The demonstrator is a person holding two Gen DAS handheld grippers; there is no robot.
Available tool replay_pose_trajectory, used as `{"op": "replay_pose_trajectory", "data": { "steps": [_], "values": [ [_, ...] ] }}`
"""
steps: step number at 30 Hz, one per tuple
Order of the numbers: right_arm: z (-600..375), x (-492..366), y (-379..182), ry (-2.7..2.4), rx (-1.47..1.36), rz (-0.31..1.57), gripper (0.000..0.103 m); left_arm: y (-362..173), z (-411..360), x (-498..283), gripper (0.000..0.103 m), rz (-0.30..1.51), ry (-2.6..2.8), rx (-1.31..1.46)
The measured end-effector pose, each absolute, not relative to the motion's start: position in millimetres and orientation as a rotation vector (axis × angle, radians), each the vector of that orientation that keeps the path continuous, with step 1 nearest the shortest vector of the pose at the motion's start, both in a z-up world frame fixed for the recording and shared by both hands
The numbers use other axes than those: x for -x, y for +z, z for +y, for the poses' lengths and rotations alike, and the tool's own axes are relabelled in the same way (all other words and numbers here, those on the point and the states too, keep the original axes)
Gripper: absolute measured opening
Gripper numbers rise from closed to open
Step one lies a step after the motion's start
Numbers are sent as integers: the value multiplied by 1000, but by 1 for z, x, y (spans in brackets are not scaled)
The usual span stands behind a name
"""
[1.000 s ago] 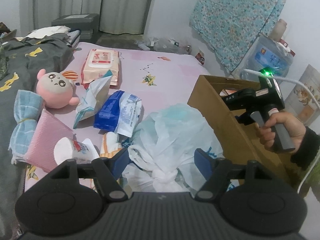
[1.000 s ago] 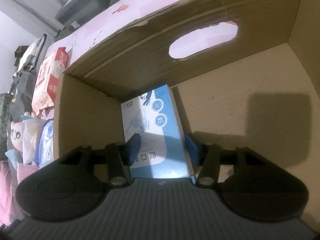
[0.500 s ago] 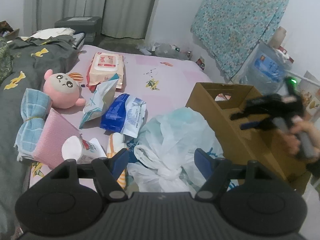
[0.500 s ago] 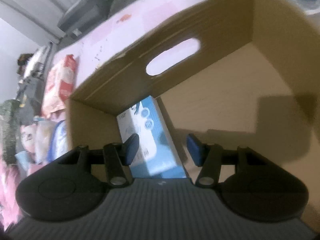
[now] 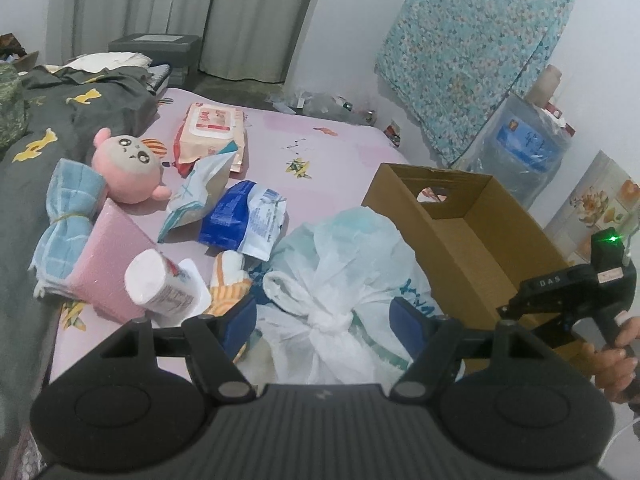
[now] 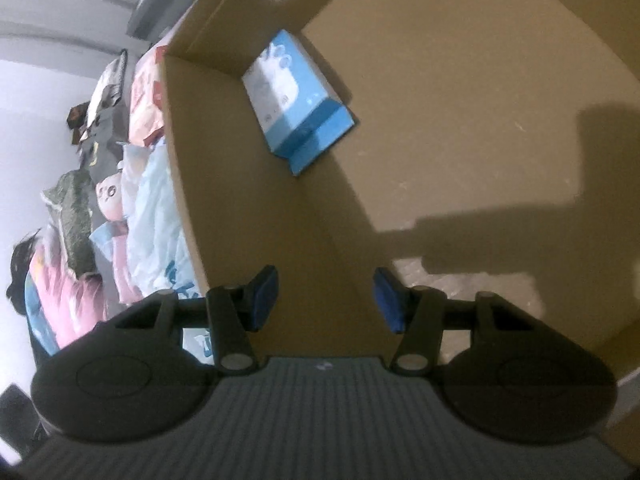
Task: Organize soft objects
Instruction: 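Move the right gripper back and grasp the white wipes packet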
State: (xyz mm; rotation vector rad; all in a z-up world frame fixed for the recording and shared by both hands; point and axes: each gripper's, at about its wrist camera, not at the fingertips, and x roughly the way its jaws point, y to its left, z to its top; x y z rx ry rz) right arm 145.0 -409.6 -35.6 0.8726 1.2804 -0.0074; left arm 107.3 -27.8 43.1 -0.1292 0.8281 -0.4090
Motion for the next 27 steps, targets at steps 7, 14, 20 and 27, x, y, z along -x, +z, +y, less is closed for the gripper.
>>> {"op": "replay_pose_trajectory", "data": {
  "steps": [7, 14, 20, 27],
  "values": [
    [-407, -132, -43, -88, -1006, 1251, 53, 45, -7, -102, 75, 809, -384, 159],
    [-400, -136, -32, -120, -934, 1230, 67, 48, 21, -106, 76, 798, -318, 165],
    [-405, -145, 33, -143, -773, 1071, 75, 62, 55, -123, 80, 747, -197, 124],
    [-333, -213, 82, 185, -674, 989, 84, 68, 74, -155, 98, 734, -137, 69]
  ]
}}
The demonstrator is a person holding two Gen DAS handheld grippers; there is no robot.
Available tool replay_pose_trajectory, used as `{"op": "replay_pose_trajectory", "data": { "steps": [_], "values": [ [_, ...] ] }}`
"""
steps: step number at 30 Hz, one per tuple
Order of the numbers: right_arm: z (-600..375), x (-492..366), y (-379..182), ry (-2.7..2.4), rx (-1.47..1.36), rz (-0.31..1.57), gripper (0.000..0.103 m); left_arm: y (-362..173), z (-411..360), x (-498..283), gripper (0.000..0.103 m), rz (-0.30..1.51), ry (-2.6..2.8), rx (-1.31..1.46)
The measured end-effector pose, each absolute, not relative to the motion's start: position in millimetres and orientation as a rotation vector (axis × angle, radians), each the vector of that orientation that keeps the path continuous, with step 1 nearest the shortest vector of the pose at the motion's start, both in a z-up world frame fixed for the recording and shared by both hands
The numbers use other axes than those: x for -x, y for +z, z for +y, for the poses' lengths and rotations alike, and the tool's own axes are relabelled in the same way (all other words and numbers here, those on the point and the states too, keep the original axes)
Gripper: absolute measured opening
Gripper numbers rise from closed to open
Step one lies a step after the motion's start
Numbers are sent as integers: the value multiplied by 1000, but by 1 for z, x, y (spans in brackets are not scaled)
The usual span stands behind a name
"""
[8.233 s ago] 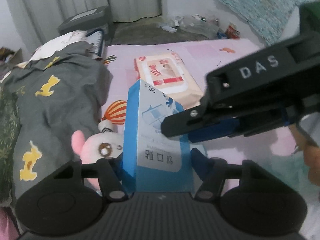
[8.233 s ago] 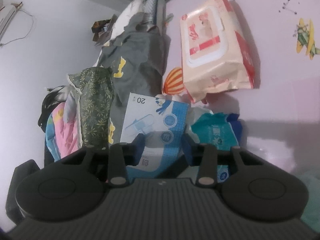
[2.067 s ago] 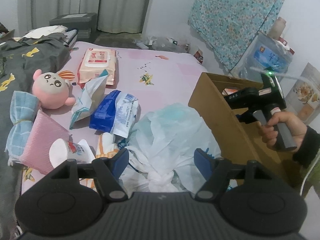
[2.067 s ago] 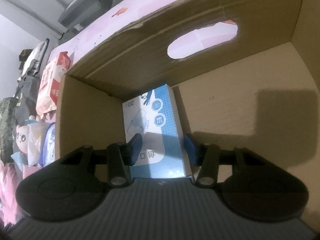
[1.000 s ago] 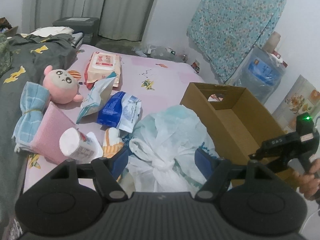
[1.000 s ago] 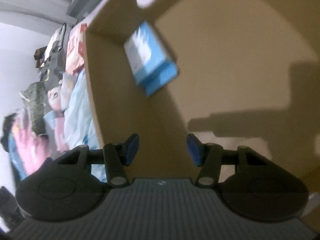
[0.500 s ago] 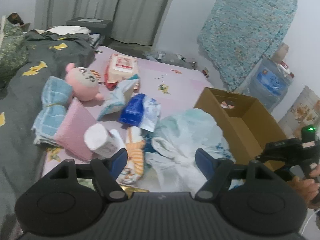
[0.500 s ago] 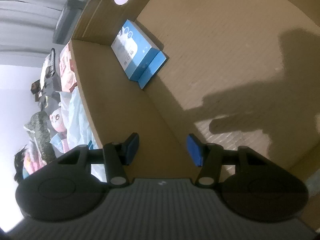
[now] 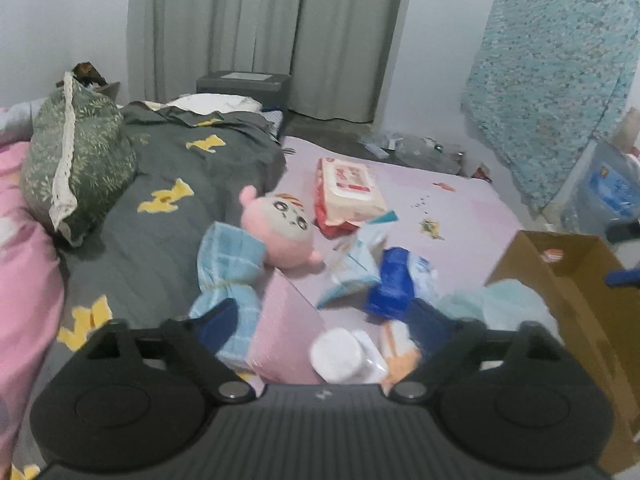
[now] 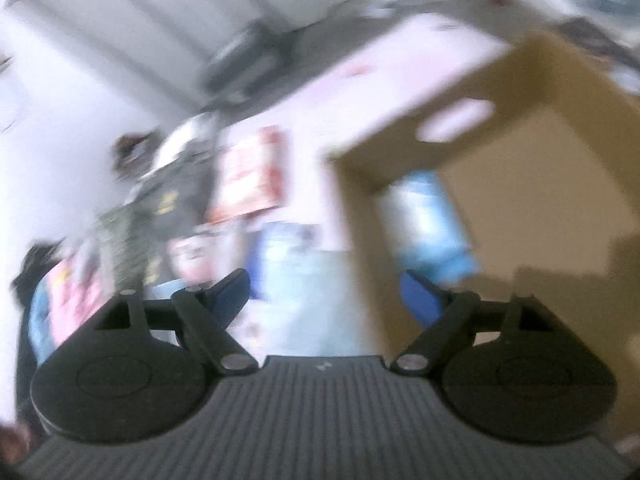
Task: Organize soft objects
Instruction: 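Move the right gripper back and grasp the white wipes packet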
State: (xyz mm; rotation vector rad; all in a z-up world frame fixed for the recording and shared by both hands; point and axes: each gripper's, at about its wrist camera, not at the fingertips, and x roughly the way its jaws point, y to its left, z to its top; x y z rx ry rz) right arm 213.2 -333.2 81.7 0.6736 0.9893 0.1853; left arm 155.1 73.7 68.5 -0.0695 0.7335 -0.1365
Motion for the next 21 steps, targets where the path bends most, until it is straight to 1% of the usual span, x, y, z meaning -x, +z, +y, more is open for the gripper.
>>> {"op": "replay_pose_trajectory", "data": {
  "steps": [1, 3, 10, 15, 17, 20, 21],
  "values": [
    [-318, -231, 79, 253, -678, 1017, 84, 67, 74, -160, 101, 735, -135, 69],
    [-294, -262, 71, 321, -682, 1054, 84, 64, 73, -169, 103, 744, -149, 63],
    [-222, -353, 29, 393, -641, 1196, 83, 48, 55, -204, 103, 781, -196, 19],
    [-194, -390, 3, 392, -640, 1229, 74, 38, 42, -235, 103, 800, -250, 7],
    [-187, -405, -8, 386, -645, 1238, 71, 31, 35, -250, 101, 816, -267, -10],
    [-179, -425, -23, 377, -644, 1256, 65, 18, 21, -270, 95, 843, -294, -52],
    [-175, -430, -28, 375, -634, 1263, 63, 13, 16, -278, 91, 855, -304, -67]
  ]
}}
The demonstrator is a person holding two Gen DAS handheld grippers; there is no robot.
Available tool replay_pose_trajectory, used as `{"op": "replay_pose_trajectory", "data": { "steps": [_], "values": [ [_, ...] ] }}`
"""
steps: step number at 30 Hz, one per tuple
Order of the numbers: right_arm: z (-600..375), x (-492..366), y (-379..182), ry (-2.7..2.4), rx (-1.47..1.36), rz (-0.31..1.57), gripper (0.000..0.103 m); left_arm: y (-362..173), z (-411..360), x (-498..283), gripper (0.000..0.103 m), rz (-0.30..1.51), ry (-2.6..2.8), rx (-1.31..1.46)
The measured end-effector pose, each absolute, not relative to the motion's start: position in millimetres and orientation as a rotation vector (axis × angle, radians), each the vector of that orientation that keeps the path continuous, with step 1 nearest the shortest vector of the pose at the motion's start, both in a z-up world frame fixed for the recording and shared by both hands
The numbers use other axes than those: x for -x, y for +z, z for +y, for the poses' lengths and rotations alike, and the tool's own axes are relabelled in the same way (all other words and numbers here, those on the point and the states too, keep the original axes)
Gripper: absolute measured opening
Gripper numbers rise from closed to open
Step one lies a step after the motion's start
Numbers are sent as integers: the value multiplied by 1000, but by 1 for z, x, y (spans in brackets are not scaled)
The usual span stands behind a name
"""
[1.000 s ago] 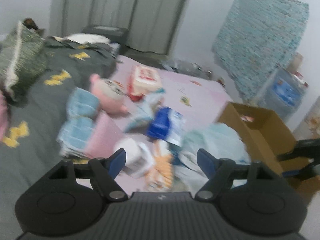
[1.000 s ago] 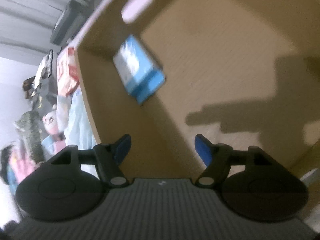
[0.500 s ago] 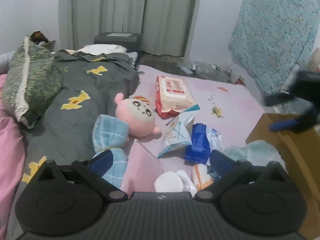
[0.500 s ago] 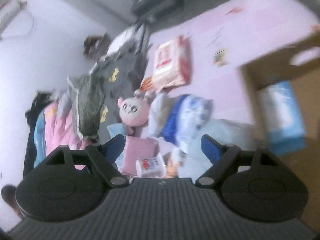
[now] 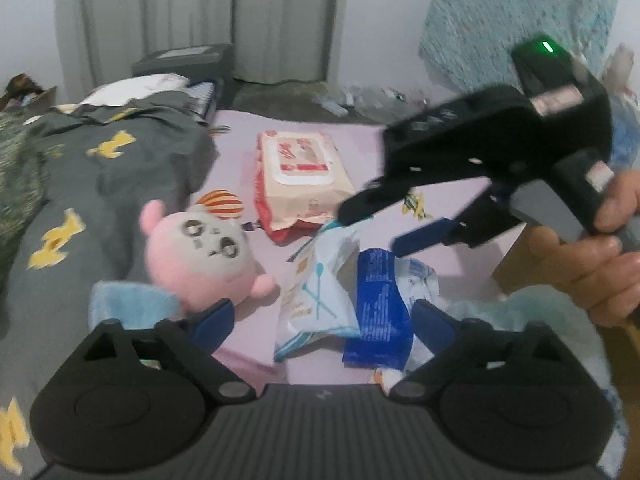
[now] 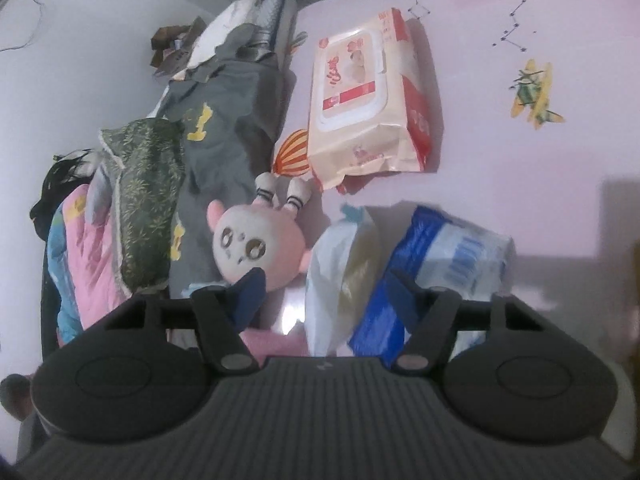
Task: Organize soft objects
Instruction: 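Move the right gripper back and grasp the white wipes packet, then carry the white packet into the cardboard box and release it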
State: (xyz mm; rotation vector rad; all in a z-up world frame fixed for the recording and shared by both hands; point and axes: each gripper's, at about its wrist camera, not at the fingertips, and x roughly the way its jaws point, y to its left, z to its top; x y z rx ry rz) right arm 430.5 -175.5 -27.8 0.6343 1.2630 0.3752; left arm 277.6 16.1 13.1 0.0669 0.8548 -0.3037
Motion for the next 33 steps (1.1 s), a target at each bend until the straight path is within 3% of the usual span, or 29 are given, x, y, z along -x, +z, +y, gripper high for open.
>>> {"op": "replay_pose_trajectory", "data": {
  "steps": [3, 7, 16, 20, 33],
  "values": [
    [-167, -447, -42, 353, -603, 1283, 61, -2, 5, -298, 80, 897, -314, -98],
    [-161, -464, -61, 326, -587, 1303, 57, -22, -4, -321, 55, 972, -303, -119],
    [-149, -476, -88, 353, -584, 1305, 31, -40, -12, -332, 34, 1012, -245, -179],
    [-147, -470, -75, 392, -597, 1268, 23, -25, -12, -323, 30, 980, -228, -198],
    [-201, -398, 41, 521, -625, 1054, 21, 82, -56, -248, 31, 783, -298, -187]
  ]
}}
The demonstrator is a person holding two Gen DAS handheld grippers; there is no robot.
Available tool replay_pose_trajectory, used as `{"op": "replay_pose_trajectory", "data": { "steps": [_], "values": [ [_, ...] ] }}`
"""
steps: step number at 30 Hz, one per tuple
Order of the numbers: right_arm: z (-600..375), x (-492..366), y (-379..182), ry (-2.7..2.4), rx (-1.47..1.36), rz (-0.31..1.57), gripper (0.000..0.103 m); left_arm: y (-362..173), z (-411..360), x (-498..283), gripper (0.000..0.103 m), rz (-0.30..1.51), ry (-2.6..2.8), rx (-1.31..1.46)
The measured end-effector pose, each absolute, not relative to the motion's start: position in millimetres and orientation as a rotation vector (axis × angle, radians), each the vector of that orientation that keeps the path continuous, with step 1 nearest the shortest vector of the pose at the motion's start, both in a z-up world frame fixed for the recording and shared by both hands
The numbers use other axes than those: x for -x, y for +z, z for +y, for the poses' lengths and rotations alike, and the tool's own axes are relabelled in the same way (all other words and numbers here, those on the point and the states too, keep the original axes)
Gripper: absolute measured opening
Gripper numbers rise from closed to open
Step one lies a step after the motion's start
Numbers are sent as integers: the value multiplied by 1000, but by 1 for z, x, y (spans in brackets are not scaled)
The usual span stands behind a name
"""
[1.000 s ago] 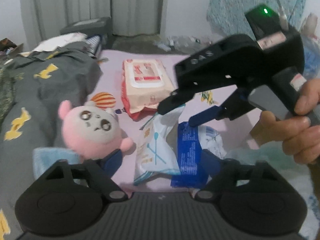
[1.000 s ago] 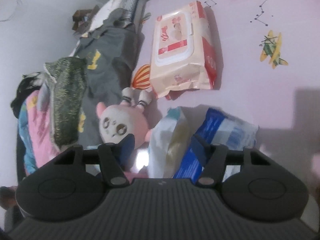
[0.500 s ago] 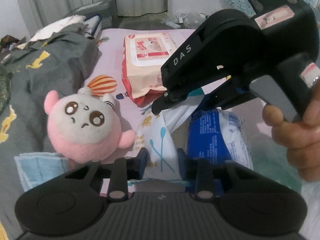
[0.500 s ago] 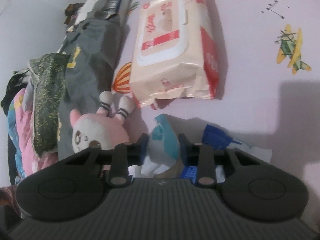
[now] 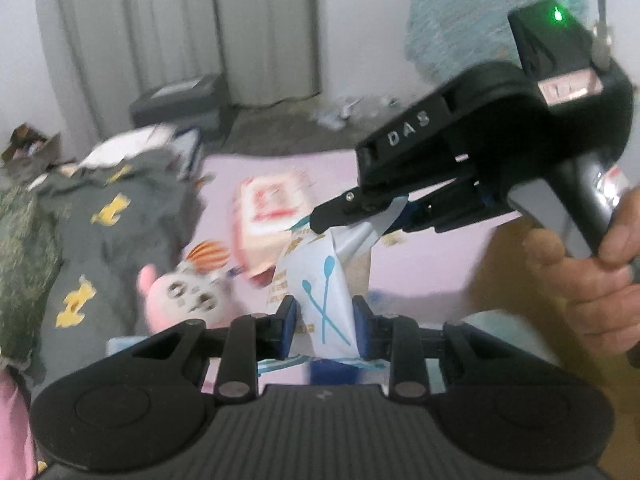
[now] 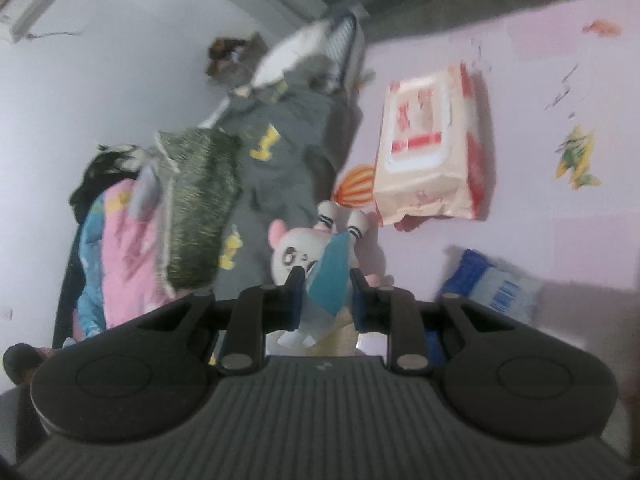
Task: Organize soft objects
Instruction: 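Carry the white packet into the cardboard box and release it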
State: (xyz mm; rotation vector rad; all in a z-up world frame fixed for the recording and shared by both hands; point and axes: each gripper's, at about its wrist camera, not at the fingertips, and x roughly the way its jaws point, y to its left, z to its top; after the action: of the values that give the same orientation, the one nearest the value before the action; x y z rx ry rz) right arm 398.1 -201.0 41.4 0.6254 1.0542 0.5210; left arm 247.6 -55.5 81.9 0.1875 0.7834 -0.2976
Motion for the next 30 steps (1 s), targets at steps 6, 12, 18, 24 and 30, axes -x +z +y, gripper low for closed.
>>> {"op": "replay_pose_trajectory", "data": {
  "steps": [6, 12, 18, 24, 30],
  "values": [
    [-291, -335, 81, 442, -643, 955, 21, 106, -127, -215, 31, 756, -482, -167],
    [-391, -274, 98, 292, -651, 902, 20, 106, -200, -193, 33, 778, -694, -135],
    [-467, -242, 81, 195, -647, 951, 20, 94, -227, -188, 43, 794, -733, -138],
    [-492, -257, 41, 207, -569, 1070, 20, 85, -206, -193, 46, 815, -644, -137],
    [-475, -308, -3, 277, -401, 1136, 23, 76, -173, -199, 47, 844, -538, -110]
  ]
}}
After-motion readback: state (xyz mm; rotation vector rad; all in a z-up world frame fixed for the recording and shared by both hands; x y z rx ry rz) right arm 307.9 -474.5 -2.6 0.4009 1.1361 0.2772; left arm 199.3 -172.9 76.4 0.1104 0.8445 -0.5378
